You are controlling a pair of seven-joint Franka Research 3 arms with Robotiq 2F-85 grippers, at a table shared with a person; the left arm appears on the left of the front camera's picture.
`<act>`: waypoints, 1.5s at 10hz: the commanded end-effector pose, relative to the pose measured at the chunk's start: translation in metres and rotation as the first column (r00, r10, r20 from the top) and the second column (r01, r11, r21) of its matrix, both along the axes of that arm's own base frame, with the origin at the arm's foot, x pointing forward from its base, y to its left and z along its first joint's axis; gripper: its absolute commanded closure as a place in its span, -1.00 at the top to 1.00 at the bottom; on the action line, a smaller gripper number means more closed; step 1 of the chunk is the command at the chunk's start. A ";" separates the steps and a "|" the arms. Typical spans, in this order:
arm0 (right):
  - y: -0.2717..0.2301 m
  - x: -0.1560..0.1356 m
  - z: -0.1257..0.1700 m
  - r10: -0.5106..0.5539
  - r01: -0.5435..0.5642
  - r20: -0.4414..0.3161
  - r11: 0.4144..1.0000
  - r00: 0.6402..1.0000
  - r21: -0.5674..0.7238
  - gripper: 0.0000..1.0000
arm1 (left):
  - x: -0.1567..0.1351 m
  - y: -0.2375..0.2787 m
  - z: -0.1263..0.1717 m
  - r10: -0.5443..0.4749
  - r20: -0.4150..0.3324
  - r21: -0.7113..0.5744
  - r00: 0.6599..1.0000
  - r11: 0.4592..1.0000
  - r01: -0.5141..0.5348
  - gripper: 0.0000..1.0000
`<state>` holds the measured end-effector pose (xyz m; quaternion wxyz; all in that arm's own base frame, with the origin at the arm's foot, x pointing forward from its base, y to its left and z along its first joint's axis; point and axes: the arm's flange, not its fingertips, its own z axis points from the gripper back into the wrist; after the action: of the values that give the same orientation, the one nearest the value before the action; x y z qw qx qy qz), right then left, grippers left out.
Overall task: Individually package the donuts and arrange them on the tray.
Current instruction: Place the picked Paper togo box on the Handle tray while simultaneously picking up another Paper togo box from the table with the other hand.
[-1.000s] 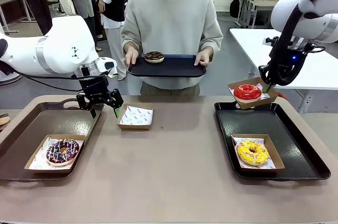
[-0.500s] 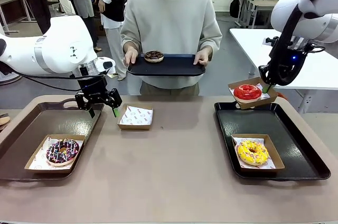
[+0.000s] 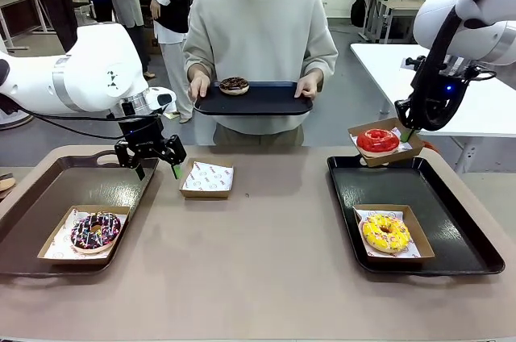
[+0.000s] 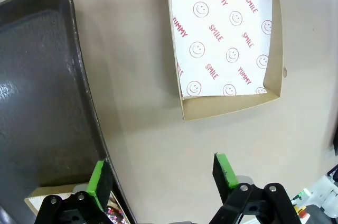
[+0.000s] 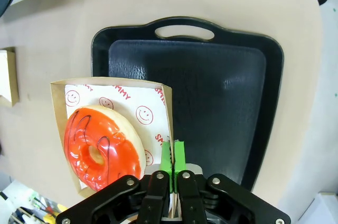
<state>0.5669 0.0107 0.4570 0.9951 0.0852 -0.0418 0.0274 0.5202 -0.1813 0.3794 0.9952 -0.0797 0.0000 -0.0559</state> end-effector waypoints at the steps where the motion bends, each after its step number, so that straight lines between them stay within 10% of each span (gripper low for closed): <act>1: 0.004 0.001 -0.007 -0.058 0.057 -0.022 0.997 0.998 -0.043 -0.96 | 0.014 -0.005 0.014 0.079 -0.014 0.051 0.997 0.996 -0.078 1.00; 15: 0.034 0.017 -0.090 -0.088 0.086 -0.041 0.995 0.995 -0.054 -0.96 | 0.055 -0.048 -0.014 0.097 -0.045 0.175 0.994 0.981 -0.088 1.00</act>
<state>0.5855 0.0414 0.3740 0.9985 0.0526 -0.0157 -0.0073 0.5735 -0.2305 0.3664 0.9992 -0.0055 0.0408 -0.0021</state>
